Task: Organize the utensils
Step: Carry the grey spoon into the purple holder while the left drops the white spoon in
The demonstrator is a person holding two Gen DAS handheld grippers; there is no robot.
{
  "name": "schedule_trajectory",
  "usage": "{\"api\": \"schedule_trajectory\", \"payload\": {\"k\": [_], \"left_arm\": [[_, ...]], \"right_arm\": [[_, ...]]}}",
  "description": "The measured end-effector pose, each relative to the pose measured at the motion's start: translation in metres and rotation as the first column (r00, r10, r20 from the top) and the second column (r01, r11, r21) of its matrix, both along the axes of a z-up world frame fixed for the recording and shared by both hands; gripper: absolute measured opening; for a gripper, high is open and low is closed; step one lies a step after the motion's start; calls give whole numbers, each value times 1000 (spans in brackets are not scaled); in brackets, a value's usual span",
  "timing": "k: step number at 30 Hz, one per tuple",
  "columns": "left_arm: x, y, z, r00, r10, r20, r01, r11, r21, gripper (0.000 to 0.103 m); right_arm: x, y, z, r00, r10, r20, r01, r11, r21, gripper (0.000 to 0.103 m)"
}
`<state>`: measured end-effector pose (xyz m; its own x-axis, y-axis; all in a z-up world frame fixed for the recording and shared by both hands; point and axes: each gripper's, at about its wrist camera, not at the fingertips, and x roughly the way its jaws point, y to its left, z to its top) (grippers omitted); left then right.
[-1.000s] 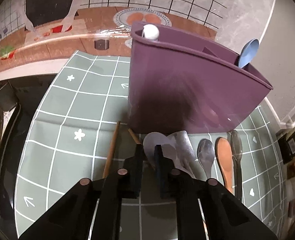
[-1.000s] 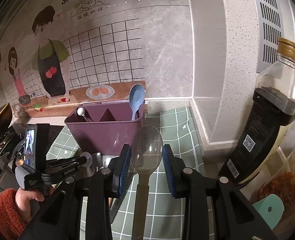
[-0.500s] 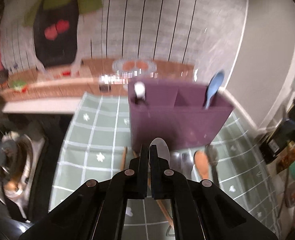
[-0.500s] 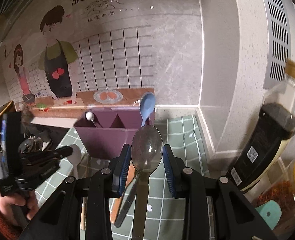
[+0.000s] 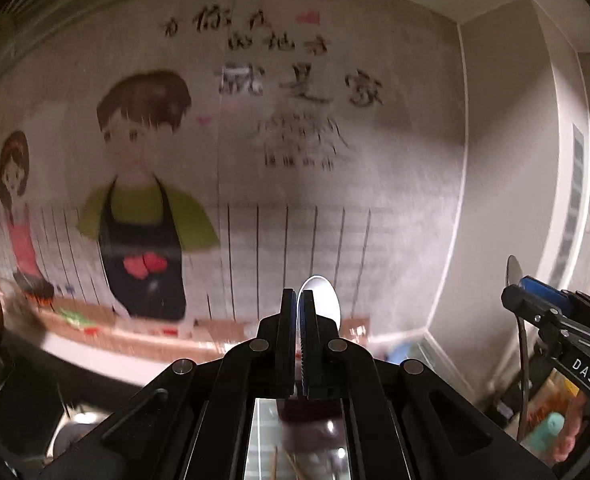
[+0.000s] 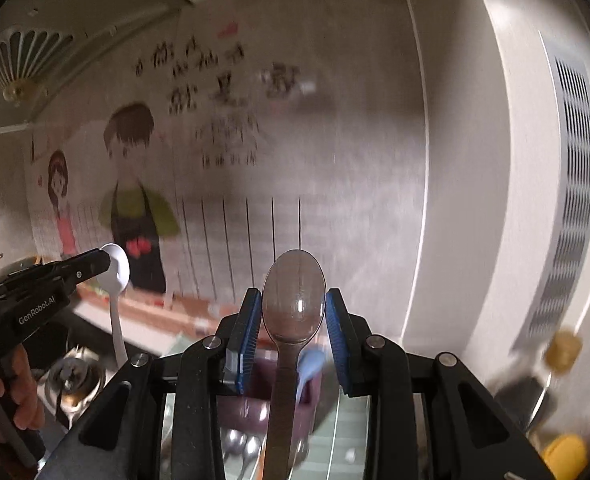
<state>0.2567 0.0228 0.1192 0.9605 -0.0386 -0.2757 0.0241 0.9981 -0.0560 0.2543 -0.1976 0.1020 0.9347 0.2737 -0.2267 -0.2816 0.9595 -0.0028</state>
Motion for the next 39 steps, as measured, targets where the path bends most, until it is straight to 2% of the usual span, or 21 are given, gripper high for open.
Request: {"api": "schedule_trajectory", "payload": {"k": [4,9,14,15,24,31,35,39], "left_arm": [[13,-3,2,1000,22,22,-23,999,32,2],[35,-2,-17,999,45,9,-46,998,44,2],[65,2,-42,999,49,-23,-48,998,35,2],[71,2,-48,998,40,-58,-37,999,37,2],[112,4,-92,992,41,-117,-40,999,18,2],[129,6,-113,985,45,-169,-44,999,8,2],[131,6,-122,980,35,-194,-37,999,-3,2],[126,3,-125,977,-7,-211,4,1000,-17,2]], "right_arm": [[18,4,5,1000,-9,21,9,1000,0,30],[55,13,-3,999,-24,23,24,1000,5,30],[101,26,-22,1000,-15,-28,16,1000,15,30],[109,29,-27,999,-16,-35,17,1000,13,30],[150,46,-75,998,-17,-62,16,1000,-17,30],[167,53,-96,997,-6,-77,1,998,-59,30],[171,52,-103,995,5,-97,-10,999,-51,30],[166,42,-109,987,38,-153,-39,999,-2,30]]}}
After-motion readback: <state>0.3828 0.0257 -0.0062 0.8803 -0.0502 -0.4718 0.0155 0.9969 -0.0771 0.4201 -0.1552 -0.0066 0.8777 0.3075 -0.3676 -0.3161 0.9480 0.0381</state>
